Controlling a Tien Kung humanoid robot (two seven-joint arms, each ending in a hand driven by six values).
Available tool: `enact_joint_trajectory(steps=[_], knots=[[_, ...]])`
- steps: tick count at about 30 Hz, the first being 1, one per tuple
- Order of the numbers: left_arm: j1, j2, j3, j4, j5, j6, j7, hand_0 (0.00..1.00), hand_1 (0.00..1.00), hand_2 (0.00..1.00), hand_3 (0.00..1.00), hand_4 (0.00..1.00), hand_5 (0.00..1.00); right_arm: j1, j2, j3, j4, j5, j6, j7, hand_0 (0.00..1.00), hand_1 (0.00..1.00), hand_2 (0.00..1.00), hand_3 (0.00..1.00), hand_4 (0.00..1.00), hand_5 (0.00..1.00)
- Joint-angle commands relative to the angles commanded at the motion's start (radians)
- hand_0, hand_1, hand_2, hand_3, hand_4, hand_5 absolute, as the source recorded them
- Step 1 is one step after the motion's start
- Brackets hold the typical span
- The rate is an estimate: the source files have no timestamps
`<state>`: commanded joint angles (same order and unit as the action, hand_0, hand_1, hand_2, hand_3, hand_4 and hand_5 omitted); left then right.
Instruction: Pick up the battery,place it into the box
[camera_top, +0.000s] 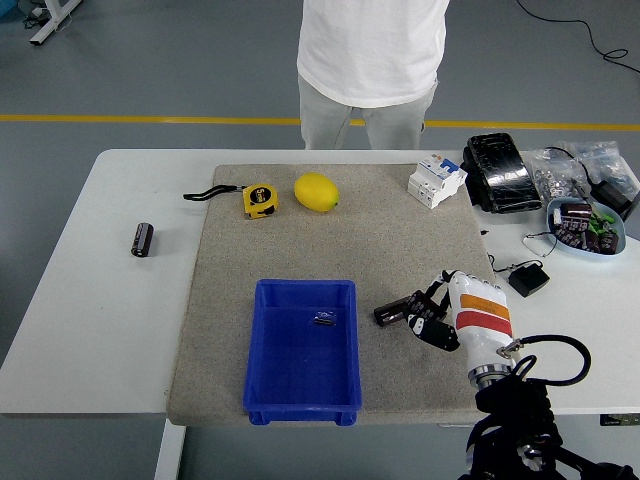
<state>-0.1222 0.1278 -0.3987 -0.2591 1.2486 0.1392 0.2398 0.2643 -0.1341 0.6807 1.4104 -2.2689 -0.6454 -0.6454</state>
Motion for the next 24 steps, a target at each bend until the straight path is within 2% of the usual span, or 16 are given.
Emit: enact_joint_trajectory(steps=[8, 13, 18, 20, 21, 24], knots=[[-0.001, 0.004, 0.003, 0.001, -0.009, 0.002, 0.001, 0.686, 0.663, 0.709, 0.621, 0.642, 0.653, 0.049, -0.019, -0.098, 0.110, 0.000, 0.000, 0.000, 0.003, 0.134, 0.268, 0.389, 0.858, 0.138], [-0.001, 0.005, 0.006, 0.002, -0.014, 0.004, 0.001, 0.686, 0.663, 0.709, 0.621, 0.642, 0.653, 0.097, -0.017, -0.217, 0.154, 0.000, 0.000, 0.000, 0.003, 0.134, 0.268, 0.389, 0.858, 0.138], [-0.004, 0.006, 0.004, 0.001, -0.009, 0.002, 0.003, 0.686, 0.662, 0.709, 0.622, 0.641, 0.652, 0.157, 0.003, -0.349, 0.162, 0.000, 0.000, 0.000, 0.021, 0.140, 0.273, 0.398, 0.850, 0.150], [-0.005, 0.007, 0.005, 0.001, -0.010, 0.003, 0.004, 0.686, 0.662, 0.709, 0.622, 0.641, 0.652, 0.171, 0.014, -0.375, 0.158, 0.000, 0.000, 0.000, 0.021, 0.140, 0.273, 0.398, 0.850, 0.150], [-0.006, 0.008, 0.004, 0.001, -0.011, 0.003, 0.004, 0.686, 0.662, 0.709, 0.622, 0.642, 0.651, 0.175, 0.020, -0.383, 0.157, 0.009, 0.000, 0.000, 0.036, 0.159, 0.299, 0.426, 0.779, 0.218], [-0.007, 0.010, 0.004, 0.002, -0.013, 0.004, 0.003, 0.686, 0.662, 0.709, 0.622, 0.642, 0.651, 0.182, 0.033, -0.390, 0.154, 0.048, 0.000, 0.000, 0.036, 0.159, 0.299, 0.426, 0.779, 0.218]])
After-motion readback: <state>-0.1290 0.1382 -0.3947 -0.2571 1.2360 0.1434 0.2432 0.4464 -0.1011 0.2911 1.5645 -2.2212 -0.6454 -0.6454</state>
